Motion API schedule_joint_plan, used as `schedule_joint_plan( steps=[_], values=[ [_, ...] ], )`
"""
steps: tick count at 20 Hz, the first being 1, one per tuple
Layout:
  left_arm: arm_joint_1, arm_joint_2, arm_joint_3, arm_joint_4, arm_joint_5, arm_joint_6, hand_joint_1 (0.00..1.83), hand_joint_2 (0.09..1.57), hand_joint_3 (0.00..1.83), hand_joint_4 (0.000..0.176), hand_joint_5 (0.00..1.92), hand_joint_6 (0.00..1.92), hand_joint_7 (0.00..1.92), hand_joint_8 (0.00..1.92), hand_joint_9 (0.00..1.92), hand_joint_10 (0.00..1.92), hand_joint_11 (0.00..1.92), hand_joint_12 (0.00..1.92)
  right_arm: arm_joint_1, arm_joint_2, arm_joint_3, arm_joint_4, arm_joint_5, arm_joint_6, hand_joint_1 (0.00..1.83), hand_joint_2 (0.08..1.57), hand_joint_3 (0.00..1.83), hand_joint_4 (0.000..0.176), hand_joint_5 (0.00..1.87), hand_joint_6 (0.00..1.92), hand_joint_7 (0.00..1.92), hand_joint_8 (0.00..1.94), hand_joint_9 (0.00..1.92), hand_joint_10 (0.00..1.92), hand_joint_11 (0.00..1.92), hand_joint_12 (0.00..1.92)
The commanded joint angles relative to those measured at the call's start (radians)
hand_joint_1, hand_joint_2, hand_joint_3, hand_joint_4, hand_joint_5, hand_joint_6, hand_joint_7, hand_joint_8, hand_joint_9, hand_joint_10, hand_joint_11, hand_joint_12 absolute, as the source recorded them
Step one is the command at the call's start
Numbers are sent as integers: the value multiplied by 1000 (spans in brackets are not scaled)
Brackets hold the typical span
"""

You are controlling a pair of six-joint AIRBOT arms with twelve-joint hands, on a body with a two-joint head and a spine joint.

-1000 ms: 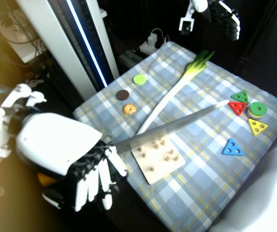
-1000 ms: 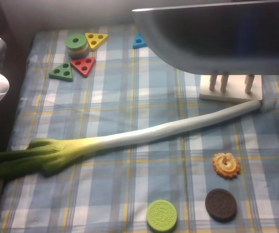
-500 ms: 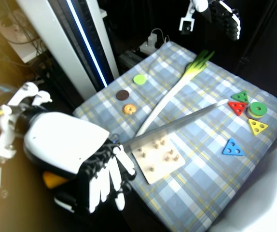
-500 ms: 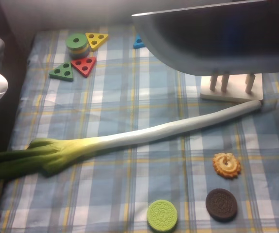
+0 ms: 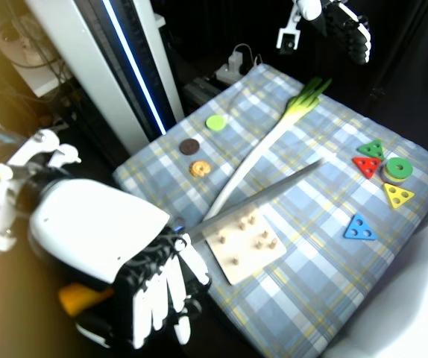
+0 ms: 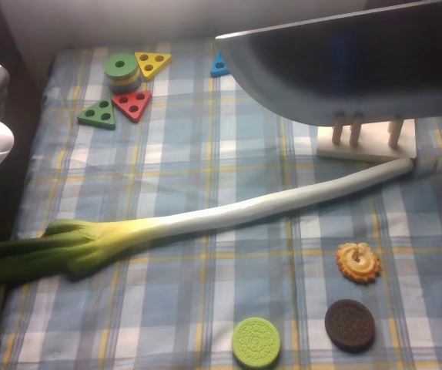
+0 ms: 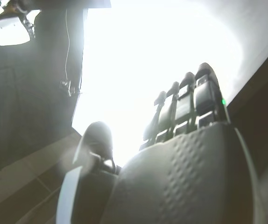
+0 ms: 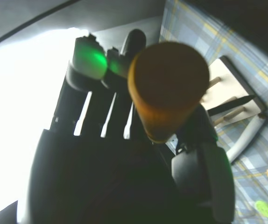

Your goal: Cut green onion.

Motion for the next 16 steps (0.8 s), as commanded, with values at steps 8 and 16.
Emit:
schedule_joint_plan(
  steps=[8, 16],
  values=[
    [1, -5, 1, 9, -136, -18, 0, 1498, 11, 0, 25, 4, 0, 0, 0, 0, 0, 0, -84, 38, -30, 95, 132, -10, 66, 1535, 2, 66, 688, 1921, 1049, 1941, 1252, 1921, 1349, 1921],
    [7, -6, -1, 8, -144, -23, 0, 1465, 0, 0, 27, 2, 0, 0, 0, 0, 0, 0, -139, 68, -70, 131, 201, -10, 37, 1438, 2, 21, 303, 470, 532, 839, 617, 757, 305, 1111]
  ],
)
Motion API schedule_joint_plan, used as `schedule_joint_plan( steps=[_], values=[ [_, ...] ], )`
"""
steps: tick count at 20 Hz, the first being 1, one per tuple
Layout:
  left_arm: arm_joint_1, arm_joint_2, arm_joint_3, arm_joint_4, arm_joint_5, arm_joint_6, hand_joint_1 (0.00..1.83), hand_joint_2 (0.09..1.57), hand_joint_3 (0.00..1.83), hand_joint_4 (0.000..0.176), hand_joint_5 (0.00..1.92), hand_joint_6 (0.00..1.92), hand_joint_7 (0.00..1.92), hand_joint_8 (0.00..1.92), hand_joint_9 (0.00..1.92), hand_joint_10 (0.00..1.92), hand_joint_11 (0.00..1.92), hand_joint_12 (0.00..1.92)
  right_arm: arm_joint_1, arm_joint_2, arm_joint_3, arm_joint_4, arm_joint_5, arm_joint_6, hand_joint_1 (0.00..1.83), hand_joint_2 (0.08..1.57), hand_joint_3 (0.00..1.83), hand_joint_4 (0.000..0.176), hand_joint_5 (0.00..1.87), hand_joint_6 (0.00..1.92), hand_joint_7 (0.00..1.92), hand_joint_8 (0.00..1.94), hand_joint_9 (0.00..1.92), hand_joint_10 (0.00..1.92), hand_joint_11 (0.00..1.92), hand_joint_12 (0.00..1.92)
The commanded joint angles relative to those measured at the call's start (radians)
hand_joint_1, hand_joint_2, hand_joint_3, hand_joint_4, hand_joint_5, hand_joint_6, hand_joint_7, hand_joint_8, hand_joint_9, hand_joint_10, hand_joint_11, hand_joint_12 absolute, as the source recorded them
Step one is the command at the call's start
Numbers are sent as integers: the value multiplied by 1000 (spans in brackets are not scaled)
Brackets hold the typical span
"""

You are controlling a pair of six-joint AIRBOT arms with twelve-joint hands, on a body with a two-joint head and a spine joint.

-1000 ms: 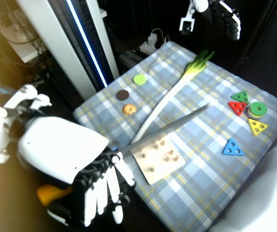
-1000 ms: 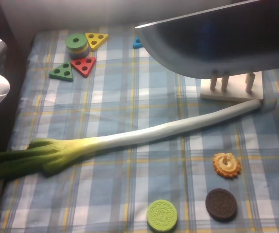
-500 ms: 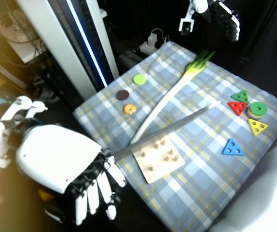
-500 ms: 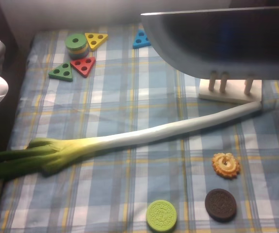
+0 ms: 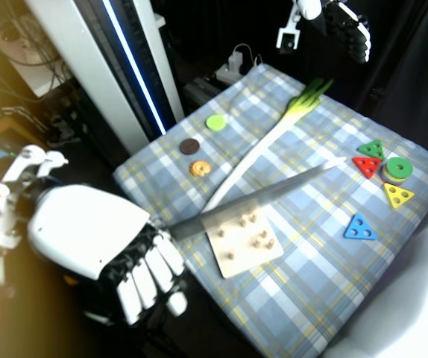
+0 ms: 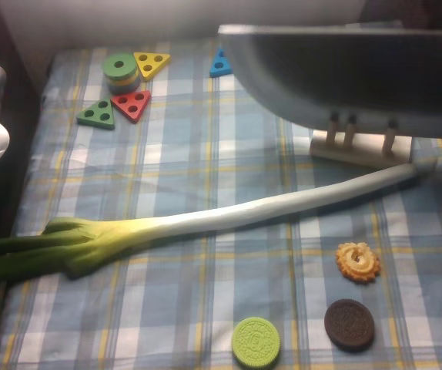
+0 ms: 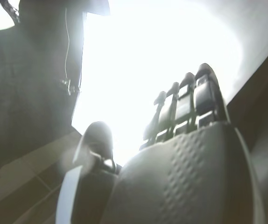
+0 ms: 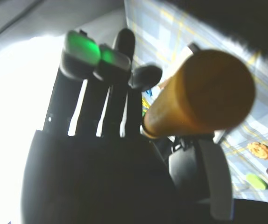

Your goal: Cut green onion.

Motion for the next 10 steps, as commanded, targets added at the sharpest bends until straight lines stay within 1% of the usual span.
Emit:
schedule_joint_plan(
  steps=[1, 2, 3, 4, 5, 6, 7, 8, 9, 10],
  values=[
    [-3, -5, -1, 9, -127, -10, 0, 1477, 0, 0, 30, 3, 2, 1, 12, 5, 0, 0, 0, 11, 1, 11, 74, -10, 52, 1375, 0, 16, 303, 187, 518, 395, 564, 297, 146, 752],
    [-2, -5, -1, 8, -128, -11, 0, 1491, 6, 0, 30, 3, 1, 0, 14, 6, 0, 0, -2, 12, 0, 15, 76, -10, 81, 1342, 0, 16, 286, 64, 521, 151, 516, 96, 93, 497],
    [0, -5, -1, 8, -130, -12, 0, 1497, 9, 0, 36, 6, 6, 3, 23, 9, 0, 0, -5, 14, -2, 24, 82, -10, 86, 1316, 0, 15, 289, 21, 562, 57, 523, 27, 119, 432],
    [2, -5, -1, 7, -132, -14, 0, 1494, 7, 0, 34, 5, 1, 0, 10, 4, 0, 0, -7, 17, -5, 30, 87, -10, 104, 1291, 0, 19, 279, 7, 544, 22, 476, 5, 104, 408],
    [7, -5, -2, 5, -135, -16, 0, 1482, 2, 0, 31, 3, 0, 0, 2, 0, 0, 0, -12, 19, -6, 36, 91, -10, 170, 1293, 0, 12, 281, 4, 520, 6, 492, 8, 157, 416],
    [11, -5, -2, 3, -139, -19, 0, 1475, 0, 0, 29, 2, 0, 0, 0, 0, 0, 0, -16, 20, -6, 41, 92, -10, 239, 1283, 0, 22, 287, 5, 514, 2, 505, 10, 173, 410],
    [13, -5, -2, 2, -141, -21, 0, 1484, 2, 0, 29, 2, 0, 0, 0, 0, 0, 0, -21, 21, -7, 49, 92, -10, 271, 1265, 0, 46, 263, 0, 475, 0, 477, 2, 163, 406],
    [15, -5, -2, 2, -142, -23, 0, 1483, 2, 0, 27, 1, 0, 0, 0, 0, 0, 0, -28, 24, -8, 57, 93, -10, 304, 1247, 0, 59, 237, 0, 454, 0, 446, 0, 129, 394],
    [16, -5, -3, 1, -142, -25, 0, 1475, 0, 0, 28, 1, 0, 0, 3, 1, 0, 0, -35, 30, -12, 66, 97, -10, 317, 1228, 0, 71, 203, 0, 447, 0, 407, 0, 48, 432],
    [18, -5, -3, 0, -142, -27, 0, 1469, 0, 0, 30, 2, 1, 0, 7, 3, 0, 0, -53, 50, -28, 91, 130, -10, 420, 1158, 0, 98, 142, 0, 351, 0, 328, 0, 1, 357]
  ],
)
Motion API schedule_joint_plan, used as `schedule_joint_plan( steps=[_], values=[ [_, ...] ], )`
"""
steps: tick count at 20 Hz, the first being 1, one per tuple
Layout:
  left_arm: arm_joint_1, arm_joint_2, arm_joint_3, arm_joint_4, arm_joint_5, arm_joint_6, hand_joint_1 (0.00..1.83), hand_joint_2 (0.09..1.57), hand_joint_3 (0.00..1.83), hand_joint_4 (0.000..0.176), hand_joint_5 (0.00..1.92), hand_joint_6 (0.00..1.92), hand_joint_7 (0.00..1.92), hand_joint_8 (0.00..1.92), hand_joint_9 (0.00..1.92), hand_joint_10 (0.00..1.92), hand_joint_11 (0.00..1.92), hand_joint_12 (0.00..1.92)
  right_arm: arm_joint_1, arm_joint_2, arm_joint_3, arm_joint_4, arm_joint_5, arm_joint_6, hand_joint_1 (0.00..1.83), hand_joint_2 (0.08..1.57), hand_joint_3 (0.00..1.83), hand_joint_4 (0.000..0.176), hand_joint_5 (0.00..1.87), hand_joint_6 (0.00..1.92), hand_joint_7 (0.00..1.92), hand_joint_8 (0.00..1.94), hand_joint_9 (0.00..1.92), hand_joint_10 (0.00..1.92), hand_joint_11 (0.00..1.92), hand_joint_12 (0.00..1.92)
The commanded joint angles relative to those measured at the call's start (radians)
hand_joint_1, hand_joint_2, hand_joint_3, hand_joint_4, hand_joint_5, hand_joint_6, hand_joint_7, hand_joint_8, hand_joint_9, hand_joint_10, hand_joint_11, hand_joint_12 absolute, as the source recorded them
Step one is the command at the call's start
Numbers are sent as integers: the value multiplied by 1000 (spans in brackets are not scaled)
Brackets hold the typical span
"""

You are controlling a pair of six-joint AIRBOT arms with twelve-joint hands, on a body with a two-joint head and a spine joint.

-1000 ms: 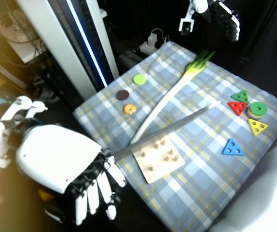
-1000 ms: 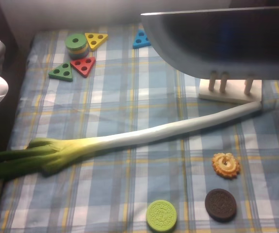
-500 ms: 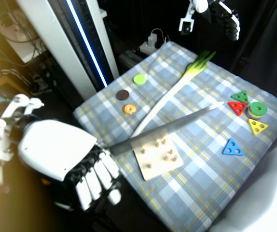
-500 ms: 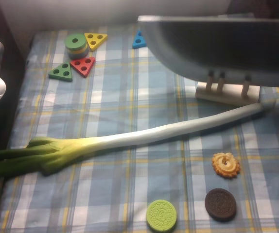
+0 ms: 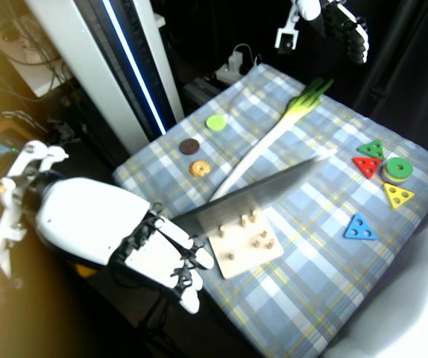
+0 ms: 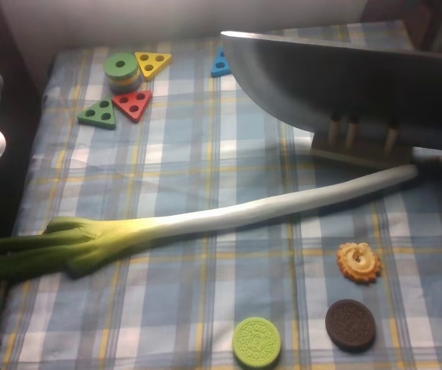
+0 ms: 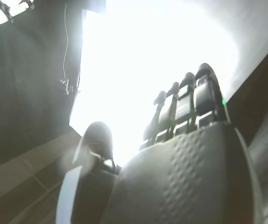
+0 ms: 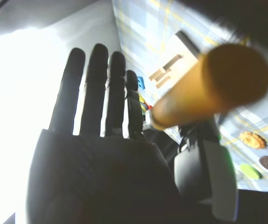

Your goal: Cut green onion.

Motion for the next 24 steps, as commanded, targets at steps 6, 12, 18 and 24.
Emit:
schedule_joint_plan(
  steps=[6, 12, 18, 24],
  values=[
    [5, 11, 4, 3, -137, -24, 0, 1476, 0, 0, 38, 5, 5, 2, 1, 0, 0, 0, 4, 75, -44, 105, 259, -7, 599, 933, 0, 176, 0, 0, 27, 0, 39, 0, 9, 17],
    [7, 69, 14, 14, -213, -50, 0, 1415, 0, 0, 0, 0, 0, 0, 0, 0, 0, 0, -27, 142, -98, 243, 502, -7, 559, 932, 0, 176, 0, 0, 0, 0, 0, 0, 0, 0],
    [9, 121, 42, 43, -243, -121, 0, 1409, 0, 0, 0, 0, 0, 0, 0, 0, 0, 0, -365, 148, -170, 457, 914, -7, 403, 1026, 3, 176, 0, 0, 6, 0, 5, 0, 8, 2],
    [-119, 114, 76, 99, -243, -146, 54, 1354, 0, 0, 2, 0, 1, 0, 1, 0, 0, 0, -775, 18, -129, 760, 1392, 160, 542, 980, 0, 176, 4, 1, 7, 2, 0, 0, 0, 0]
  ],
)
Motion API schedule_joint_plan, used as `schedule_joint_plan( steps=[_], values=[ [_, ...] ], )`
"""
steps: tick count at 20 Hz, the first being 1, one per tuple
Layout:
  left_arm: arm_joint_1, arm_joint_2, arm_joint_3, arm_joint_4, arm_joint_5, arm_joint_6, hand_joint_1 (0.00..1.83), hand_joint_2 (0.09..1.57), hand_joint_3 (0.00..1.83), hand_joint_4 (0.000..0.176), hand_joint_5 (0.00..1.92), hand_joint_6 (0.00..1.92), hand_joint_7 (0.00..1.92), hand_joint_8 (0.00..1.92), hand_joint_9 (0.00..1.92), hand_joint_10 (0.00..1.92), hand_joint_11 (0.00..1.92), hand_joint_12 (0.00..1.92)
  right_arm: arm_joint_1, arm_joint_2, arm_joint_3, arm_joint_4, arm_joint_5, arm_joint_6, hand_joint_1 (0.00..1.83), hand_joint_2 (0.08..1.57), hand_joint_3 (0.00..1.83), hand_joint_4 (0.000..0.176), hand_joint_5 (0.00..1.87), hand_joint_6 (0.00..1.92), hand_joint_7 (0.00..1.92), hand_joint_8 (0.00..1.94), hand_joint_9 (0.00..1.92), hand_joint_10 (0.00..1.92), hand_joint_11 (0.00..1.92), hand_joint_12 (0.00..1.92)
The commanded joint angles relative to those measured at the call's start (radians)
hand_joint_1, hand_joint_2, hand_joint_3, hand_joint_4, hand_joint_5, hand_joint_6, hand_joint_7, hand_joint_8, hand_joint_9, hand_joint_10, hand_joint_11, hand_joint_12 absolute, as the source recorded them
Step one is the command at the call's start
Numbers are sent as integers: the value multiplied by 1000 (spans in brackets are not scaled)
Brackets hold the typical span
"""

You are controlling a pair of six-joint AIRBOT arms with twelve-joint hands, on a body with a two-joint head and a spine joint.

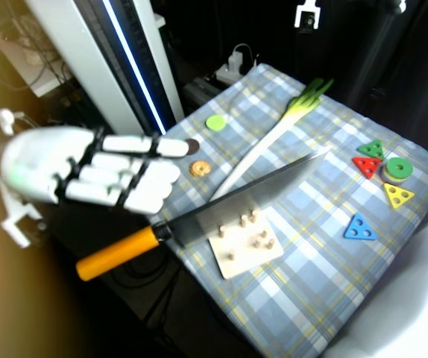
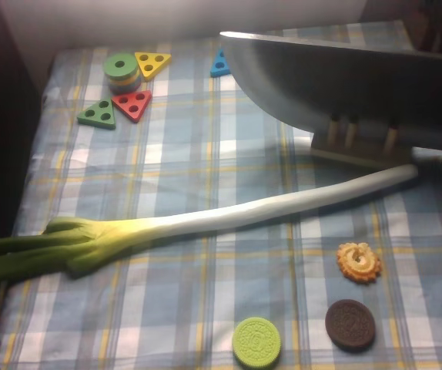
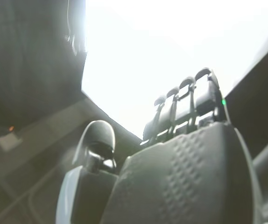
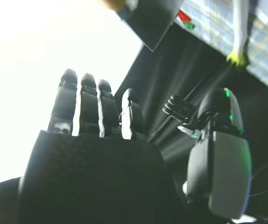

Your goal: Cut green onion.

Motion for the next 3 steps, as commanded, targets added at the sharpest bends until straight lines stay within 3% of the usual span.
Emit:
schedule_joint_plan(
  steps=[1, 3],
  values=[
    [-29, -12, 9, 8, -120, -14, 116, 1323, 0, 0, 0, 0, 13, 4, 0, 0, 0, 0, -1, -2, 4, 38, 211, 10, 658, 998, 0, 176, 0, 0, 1, 0, 0, 0, 0, 0],
    [-78, -34, 29, 39, -120, -41, 146, 1314, 0, 0, 7, 2, 2, 0, 0, 0, 0, 0, -6, -18, 3, 42, 263, 19, 724, 1033, 9, 174, 41, 13, 12, 4, 0, 0, 0, 0]
  ],
)
